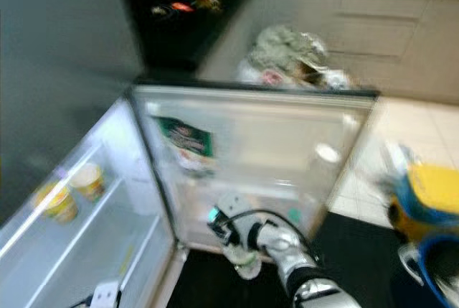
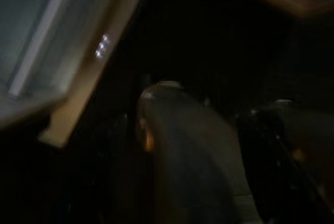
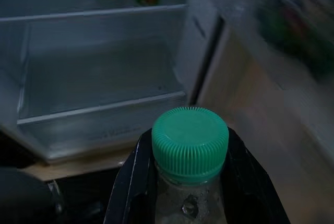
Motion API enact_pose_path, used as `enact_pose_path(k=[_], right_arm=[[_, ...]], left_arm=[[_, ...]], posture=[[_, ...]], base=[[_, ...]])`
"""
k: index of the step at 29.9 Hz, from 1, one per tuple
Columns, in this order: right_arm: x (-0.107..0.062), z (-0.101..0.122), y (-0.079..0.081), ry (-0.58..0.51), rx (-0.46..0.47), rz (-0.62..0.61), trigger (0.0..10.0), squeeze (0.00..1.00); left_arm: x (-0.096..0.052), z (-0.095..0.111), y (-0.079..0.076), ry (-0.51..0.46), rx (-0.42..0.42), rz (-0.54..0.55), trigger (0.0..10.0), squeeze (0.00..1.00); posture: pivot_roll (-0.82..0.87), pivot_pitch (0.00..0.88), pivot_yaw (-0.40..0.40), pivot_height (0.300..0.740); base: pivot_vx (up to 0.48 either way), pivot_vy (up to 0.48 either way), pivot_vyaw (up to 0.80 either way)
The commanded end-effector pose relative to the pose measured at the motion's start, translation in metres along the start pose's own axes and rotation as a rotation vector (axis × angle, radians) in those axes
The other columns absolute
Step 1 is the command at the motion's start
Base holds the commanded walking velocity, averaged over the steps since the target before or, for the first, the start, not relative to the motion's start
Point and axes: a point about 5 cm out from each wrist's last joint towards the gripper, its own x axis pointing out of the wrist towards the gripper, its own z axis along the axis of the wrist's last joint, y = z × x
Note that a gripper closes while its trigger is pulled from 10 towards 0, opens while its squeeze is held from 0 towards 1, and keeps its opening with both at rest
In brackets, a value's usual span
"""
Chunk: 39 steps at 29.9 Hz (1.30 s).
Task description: Restocking fridge
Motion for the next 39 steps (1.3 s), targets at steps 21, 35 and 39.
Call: enact_pose_path(k=[21,35,39], right_arm=[[-0.006,-0.012,-0.003,0.051,-0.043,-0.077,10.0,0.0],[0.001,-0.018,0.012,0.054,0.018,-0.086,10.0,0.0],[0.007,-0.011,0.016,0.02,0.042,-0.094,10.0,0.0]], left_arm=[[0.003,0.004,-0.009,-0.009,0.03,-0.065,10.0,0.0],[0.007,0.037,-0.006,-0.106,0.151,-0.05,10.0,0.0],[0.008,0.047,-0.009,-0.138,0.198,-0.068,10.0,0.0]], posture=[[-0.06,0.0,0.001,0.74],[-0.06,0.0,0.019,0.74],[-0.05,0.0,0.016,0.74]], base=[[0.0,-0.181,0.0],[0.0,0.0,0.0],[0.0,0.0,0.0]])
